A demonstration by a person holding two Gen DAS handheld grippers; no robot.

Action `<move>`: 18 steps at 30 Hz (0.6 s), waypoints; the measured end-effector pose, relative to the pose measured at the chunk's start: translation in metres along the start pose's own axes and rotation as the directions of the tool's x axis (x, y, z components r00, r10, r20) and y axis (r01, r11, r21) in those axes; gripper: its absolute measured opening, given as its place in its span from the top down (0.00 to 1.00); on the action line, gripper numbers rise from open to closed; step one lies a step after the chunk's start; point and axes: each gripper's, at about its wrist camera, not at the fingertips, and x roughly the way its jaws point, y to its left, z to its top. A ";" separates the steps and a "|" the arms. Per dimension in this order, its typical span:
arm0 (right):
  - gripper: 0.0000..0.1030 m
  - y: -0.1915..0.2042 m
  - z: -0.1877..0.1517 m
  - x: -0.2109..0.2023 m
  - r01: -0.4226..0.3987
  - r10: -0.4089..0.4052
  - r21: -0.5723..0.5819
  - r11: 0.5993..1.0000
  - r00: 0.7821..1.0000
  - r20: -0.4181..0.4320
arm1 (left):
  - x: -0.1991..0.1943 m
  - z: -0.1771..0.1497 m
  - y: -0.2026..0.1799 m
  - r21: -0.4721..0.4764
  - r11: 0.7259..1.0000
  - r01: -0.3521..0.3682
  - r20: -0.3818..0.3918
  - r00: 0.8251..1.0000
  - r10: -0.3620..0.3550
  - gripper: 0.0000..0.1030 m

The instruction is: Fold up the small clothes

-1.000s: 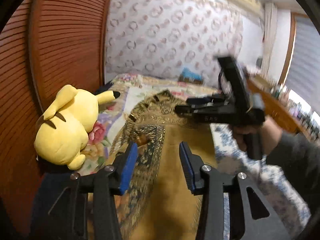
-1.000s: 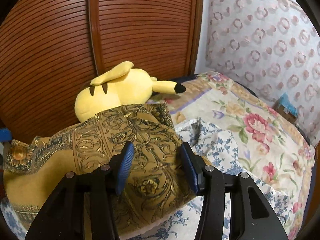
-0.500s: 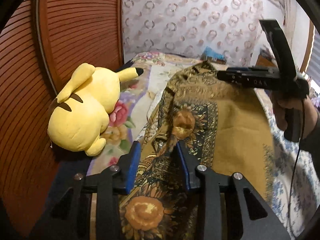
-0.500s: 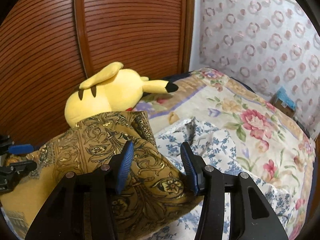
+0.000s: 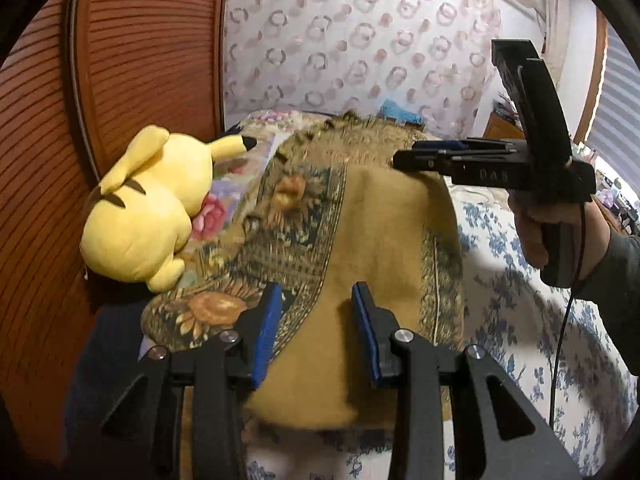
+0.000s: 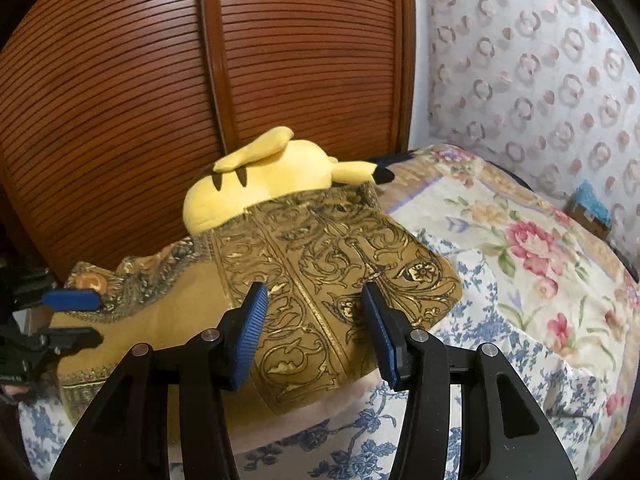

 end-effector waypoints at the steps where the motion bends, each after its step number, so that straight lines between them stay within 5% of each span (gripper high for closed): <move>1: 0.52 -0.001 -0.001 0.003 0.006 -0.006 0.000 1.000 1.000 -0.004 | 0.002 -0.002 0.000 -0.006 1.000 0.000 -0.002 1.000 0.000 0.66; 14: 0.52 0.002 -0.015 0.005 0.065 -0.065 -0.004 0.998 0.998 -0.022 | 0.010 -0.010 0.000 0.010 1.000 -0.020 -0.009 1.000 0.020 0.66; 18: 0.52 0.017 -0.011 -0.009 0.013 -0.013 0.001 1.000 1.000 0.011 | 0.008 -0.013 -0.002 0.007 1.000 -0.021 -0.007 1.000 0.021 0.66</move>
